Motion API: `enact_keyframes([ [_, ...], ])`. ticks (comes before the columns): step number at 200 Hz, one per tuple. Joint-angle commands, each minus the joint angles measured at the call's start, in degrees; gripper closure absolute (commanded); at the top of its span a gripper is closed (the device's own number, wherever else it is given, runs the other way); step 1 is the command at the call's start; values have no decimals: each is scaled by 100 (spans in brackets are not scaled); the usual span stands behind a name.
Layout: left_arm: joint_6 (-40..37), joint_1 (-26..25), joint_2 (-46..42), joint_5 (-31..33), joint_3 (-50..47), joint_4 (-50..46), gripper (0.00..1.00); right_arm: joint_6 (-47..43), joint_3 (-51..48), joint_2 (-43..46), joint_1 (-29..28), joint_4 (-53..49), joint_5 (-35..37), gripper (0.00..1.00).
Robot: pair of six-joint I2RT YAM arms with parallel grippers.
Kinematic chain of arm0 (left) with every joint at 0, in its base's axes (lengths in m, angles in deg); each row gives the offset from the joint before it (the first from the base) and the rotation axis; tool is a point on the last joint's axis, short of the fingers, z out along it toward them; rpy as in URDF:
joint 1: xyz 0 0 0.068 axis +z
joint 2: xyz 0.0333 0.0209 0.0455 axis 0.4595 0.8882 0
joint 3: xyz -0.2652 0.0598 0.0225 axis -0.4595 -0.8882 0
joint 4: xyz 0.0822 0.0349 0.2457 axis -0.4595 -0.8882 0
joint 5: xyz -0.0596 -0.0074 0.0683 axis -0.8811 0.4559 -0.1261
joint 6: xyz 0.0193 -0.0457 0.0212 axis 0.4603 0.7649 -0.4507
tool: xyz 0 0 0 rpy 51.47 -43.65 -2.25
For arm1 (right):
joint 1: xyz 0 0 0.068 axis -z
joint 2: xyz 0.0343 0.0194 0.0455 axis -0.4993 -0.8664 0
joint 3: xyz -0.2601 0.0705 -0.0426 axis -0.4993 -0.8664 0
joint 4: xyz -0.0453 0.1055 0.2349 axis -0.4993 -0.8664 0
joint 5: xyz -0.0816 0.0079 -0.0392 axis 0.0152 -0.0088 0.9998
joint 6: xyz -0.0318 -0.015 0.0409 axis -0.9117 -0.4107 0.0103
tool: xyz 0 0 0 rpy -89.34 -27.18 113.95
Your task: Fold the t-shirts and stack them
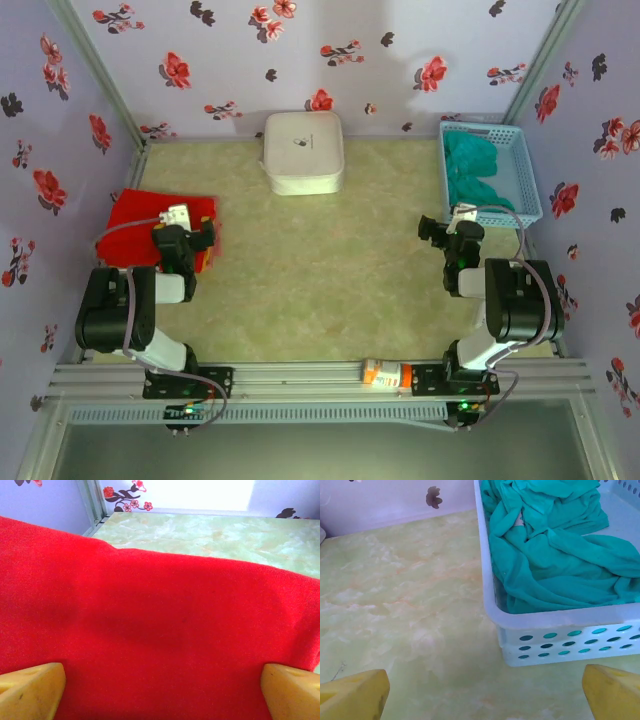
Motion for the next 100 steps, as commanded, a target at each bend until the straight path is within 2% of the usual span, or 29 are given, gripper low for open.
enact_keyframes([
  [1,62,-34,72,230,44,92,0,-46,60,-16,-29,-4,-8,1],
  [16,184,-34,46,505,-99,334,0,-55,63,-15,-29,-3,-7,1],
  [100,66,-102,81,497,41,112,0,-36,67,-18,-29,-3,46,1],
])
